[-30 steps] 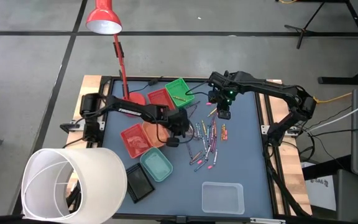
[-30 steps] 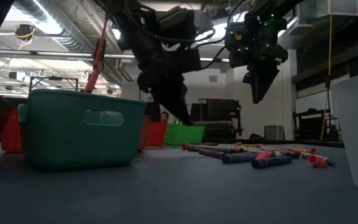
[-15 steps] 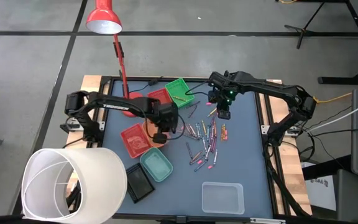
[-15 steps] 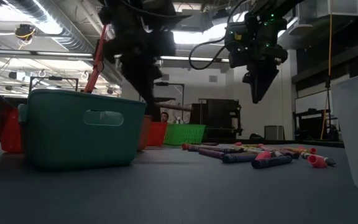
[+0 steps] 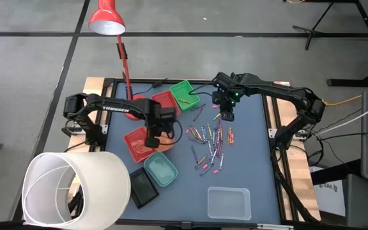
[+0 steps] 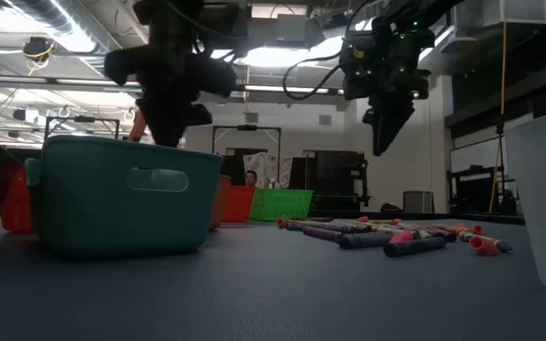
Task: Sort crayons
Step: Put the brown crayon into the orange bin
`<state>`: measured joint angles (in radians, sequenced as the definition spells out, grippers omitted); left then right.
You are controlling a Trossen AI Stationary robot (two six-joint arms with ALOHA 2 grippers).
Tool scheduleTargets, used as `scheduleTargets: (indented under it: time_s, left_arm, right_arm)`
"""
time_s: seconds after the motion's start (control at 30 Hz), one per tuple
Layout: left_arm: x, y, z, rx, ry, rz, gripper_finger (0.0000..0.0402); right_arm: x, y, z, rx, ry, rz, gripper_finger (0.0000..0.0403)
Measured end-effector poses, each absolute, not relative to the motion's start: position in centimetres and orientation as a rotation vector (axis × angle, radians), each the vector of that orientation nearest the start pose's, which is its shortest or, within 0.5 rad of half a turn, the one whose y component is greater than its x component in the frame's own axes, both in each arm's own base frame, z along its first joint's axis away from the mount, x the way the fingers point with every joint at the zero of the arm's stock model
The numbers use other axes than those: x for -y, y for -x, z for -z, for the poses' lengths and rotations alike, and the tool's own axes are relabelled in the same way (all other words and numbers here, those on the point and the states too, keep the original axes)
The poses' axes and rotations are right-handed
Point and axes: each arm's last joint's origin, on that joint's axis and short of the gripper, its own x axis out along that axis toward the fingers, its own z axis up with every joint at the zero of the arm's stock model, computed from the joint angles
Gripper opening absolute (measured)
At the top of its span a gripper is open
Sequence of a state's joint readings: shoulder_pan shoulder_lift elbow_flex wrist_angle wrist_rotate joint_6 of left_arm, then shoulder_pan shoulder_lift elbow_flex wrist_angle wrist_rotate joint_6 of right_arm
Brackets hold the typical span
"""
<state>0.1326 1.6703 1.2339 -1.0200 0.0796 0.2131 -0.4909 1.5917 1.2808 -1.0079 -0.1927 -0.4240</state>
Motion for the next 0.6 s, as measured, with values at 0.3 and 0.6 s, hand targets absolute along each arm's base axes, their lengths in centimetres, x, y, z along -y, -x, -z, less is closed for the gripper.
scheduleTargets:
  time_s: [0.3, 0.6]
  left_arm:
    - [-3.93, -29.51, -22.04, -1.528, -0.068, 0.058, 0.0002]
    - [-4.0, -29.42, -22.04, -1.541, -0.089, 0.037, 0.0002]
  right_arm:
    - [13.81, -27.01, -25.71, -1.239, -0.067, -0.008, 0.0124]
    - [13.8, -27.01, -25.71, -1.239, -0.068, -0.009, 0.0124]
